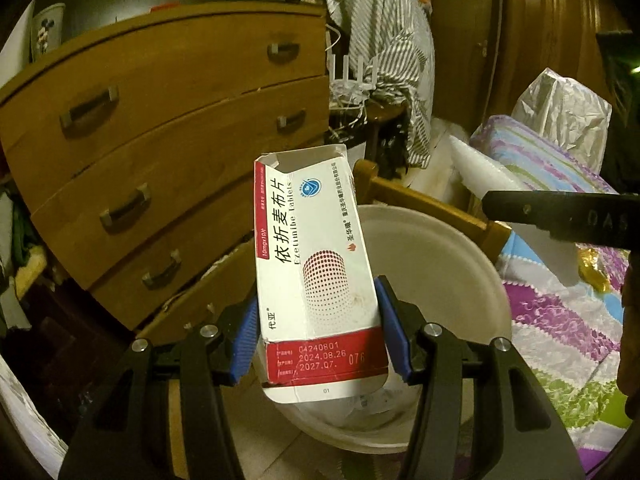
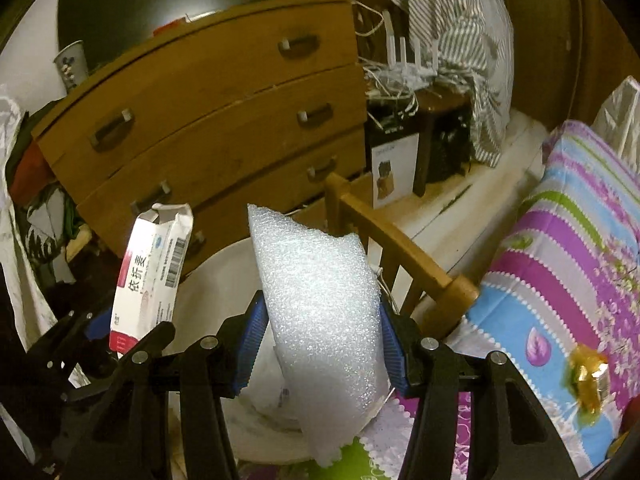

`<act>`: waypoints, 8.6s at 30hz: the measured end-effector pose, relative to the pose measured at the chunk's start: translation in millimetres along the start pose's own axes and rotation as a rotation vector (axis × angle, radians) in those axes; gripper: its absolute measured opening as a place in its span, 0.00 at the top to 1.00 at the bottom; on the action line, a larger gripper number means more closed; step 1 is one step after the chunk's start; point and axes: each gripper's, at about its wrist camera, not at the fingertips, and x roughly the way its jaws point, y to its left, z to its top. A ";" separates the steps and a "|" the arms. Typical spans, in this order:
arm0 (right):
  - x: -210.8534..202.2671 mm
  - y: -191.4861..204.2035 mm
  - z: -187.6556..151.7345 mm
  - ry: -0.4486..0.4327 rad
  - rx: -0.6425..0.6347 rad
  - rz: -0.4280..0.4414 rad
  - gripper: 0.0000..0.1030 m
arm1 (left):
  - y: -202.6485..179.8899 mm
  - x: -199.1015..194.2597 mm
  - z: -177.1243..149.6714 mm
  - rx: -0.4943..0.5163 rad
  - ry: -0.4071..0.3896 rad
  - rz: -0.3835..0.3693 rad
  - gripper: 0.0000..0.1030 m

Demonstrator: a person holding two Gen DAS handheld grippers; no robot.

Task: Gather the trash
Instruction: 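Carry the foam sheet and medicine box over the white bucket with both grippers, then open both grippers to drop the medicine box and foam sheet into the bucket, then move both tools back over the trash on the bed, then grasp the white tissue with the left gripper while the right grasps the beige cloth, then lift and carry the tissue and cloth over the white bucket with both grippers, then open both grippers to drop the tissue and cloth into the bucket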

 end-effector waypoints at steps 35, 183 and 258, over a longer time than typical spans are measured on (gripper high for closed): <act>-27.0 -34.7 -12.2 -0.052 0.069 0.012 0.31 | 1.2 2.5 -7.1 0.001 0.003 0.041 0.26; -483.2 -168.9 -481.4 -0.770 0.265 -0.826 0.60 | -352.5 -253.7 -155.5 0.382 -0.475 -0.546 0.77; 34.4 -14.5 -26.1 0.073 -0.085 0.020 0.59 | -0.9 46.6 3.7 -0.022 0.095 0.062 0.76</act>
